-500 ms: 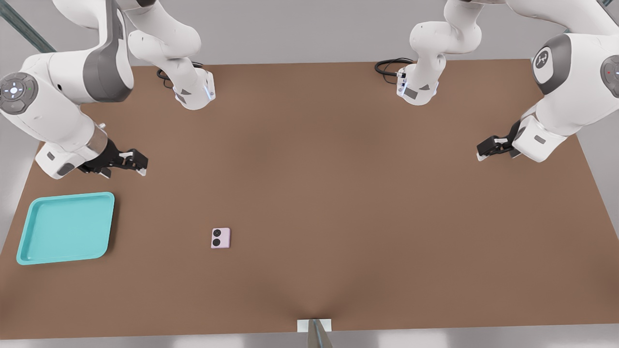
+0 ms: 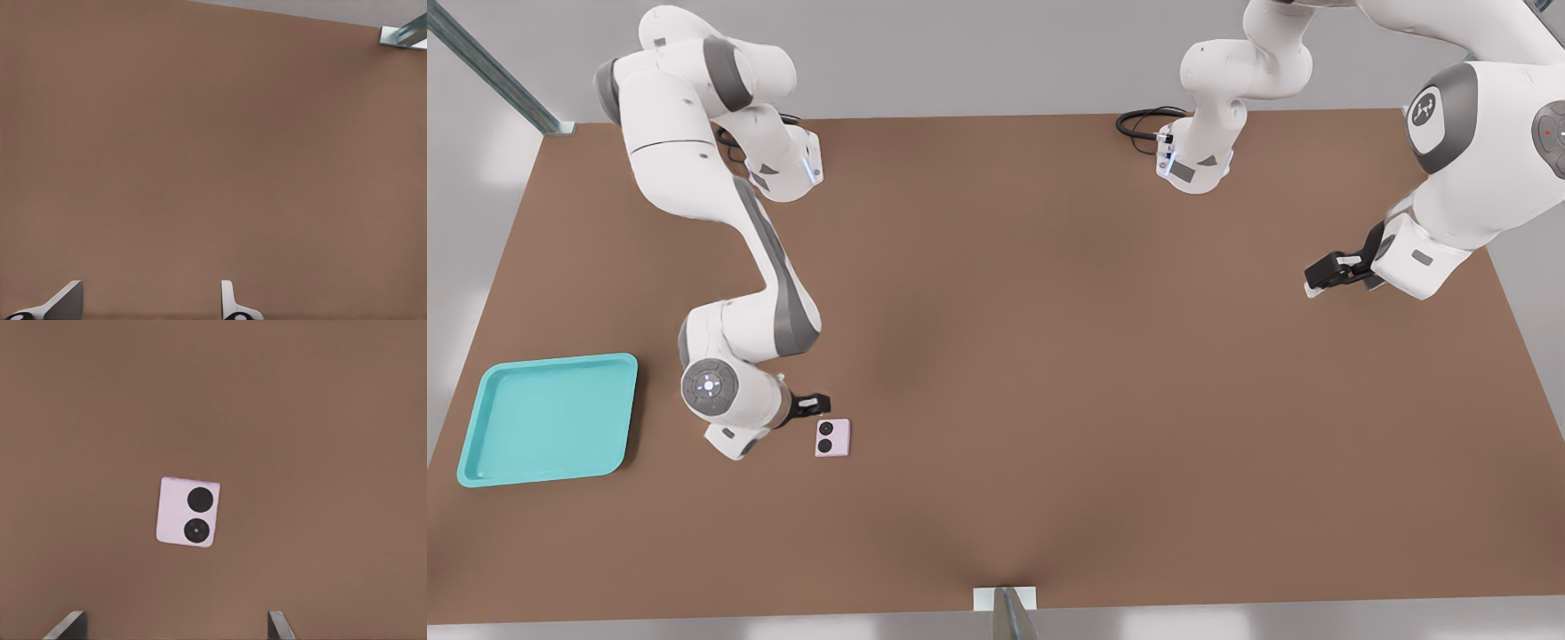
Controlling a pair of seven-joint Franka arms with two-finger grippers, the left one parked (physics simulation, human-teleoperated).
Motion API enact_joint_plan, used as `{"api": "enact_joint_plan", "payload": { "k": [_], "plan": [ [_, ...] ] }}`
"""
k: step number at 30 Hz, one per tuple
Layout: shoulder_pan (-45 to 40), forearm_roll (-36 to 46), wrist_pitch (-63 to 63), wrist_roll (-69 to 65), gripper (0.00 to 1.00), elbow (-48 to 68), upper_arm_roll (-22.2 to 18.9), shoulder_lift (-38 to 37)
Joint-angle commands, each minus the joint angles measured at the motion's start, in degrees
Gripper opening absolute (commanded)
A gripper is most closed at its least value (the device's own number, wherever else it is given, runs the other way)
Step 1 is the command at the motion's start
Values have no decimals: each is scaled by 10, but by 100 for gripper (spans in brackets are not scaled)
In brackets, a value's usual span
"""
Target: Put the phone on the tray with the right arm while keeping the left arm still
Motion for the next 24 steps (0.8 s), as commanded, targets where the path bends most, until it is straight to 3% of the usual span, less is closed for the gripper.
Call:
{"api": "enact_joint_plan", "payload": {
  "k": [1,9,24],
  "plan": [
    [5,1,144,51,100,0,0,28],
    [15,2,231,89,100,-10,0,112],
    [-5,3,231,81,100,-41,2,122]
  ]
}}
